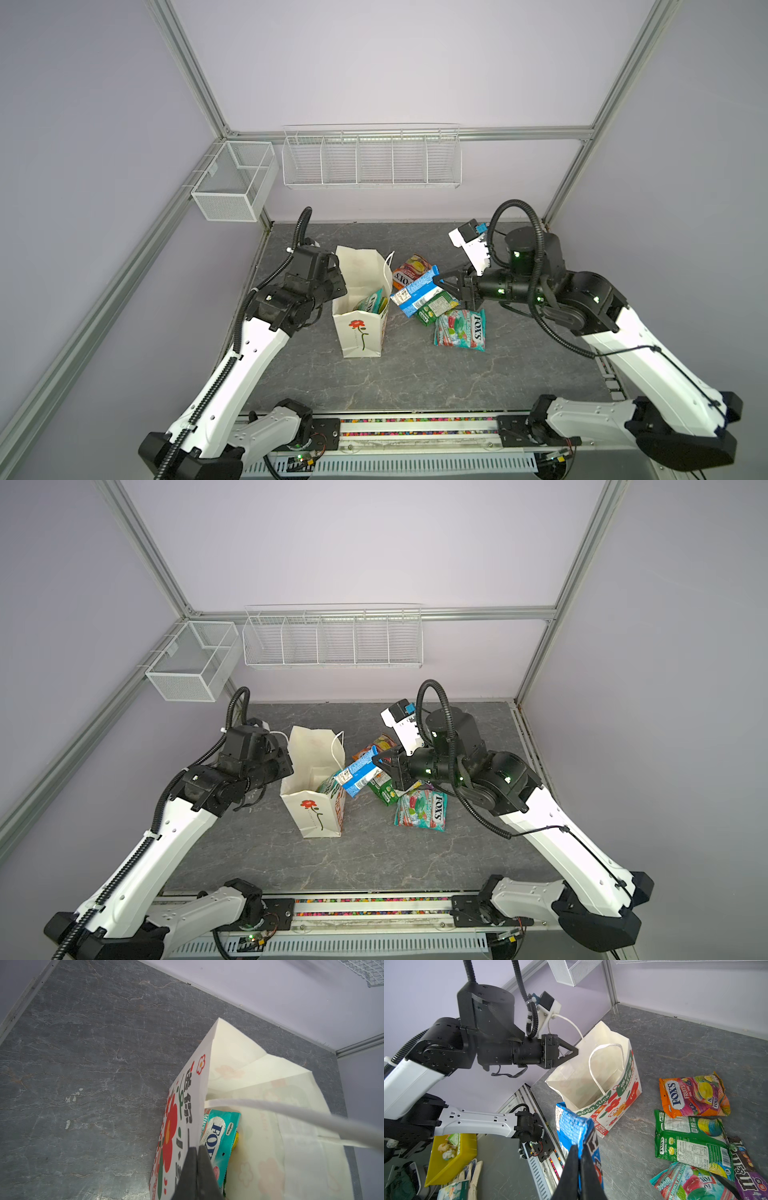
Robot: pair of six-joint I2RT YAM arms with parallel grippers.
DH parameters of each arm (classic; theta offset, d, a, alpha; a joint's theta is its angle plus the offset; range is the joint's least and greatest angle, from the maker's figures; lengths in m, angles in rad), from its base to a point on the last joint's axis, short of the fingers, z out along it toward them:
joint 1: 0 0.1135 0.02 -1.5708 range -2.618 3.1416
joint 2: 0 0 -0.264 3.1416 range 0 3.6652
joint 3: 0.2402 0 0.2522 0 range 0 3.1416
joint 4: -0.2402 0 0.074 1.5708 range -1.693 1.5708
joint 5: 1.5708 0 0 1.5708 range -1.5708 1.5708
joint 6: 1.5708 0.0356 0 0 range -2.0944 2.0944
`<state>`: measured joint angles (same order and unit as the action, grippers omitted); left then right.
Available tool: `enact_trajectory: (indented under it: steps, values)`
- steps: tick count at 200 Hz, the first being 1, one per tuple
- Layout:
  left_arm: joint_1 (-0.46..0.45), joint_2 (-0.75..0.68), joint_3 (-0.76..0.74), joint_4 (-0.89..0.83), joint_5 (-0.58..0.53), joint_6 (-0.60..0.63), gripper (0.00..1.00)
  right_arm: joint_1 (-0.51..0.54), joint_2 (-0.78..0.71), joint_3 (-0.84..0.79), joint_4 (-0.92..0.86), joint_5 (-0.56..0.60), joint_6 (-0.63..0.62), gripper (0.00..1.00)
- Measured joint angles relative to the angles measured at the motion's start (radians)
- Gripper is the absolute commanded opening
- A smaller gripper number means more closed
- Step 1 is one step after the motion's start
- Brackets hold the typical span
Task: Place the snacks into the paper bag
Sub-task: 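Lift the blue wrapper with the right gripper up toward the paper bag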
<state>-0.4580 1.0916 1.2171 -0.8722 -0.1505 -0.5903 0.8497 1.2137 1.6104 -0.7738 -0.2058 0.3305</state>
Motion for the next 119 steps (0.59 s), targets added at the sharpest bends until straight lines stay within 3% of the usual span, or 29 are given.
enact_trajectory:
  steps: [119]
  values:
    - [0.0,0.003,0.035,0.008,0.074,-0.024,0.0,0.032,0.047,0.089,-0.013,0.083,0.038,0.07]
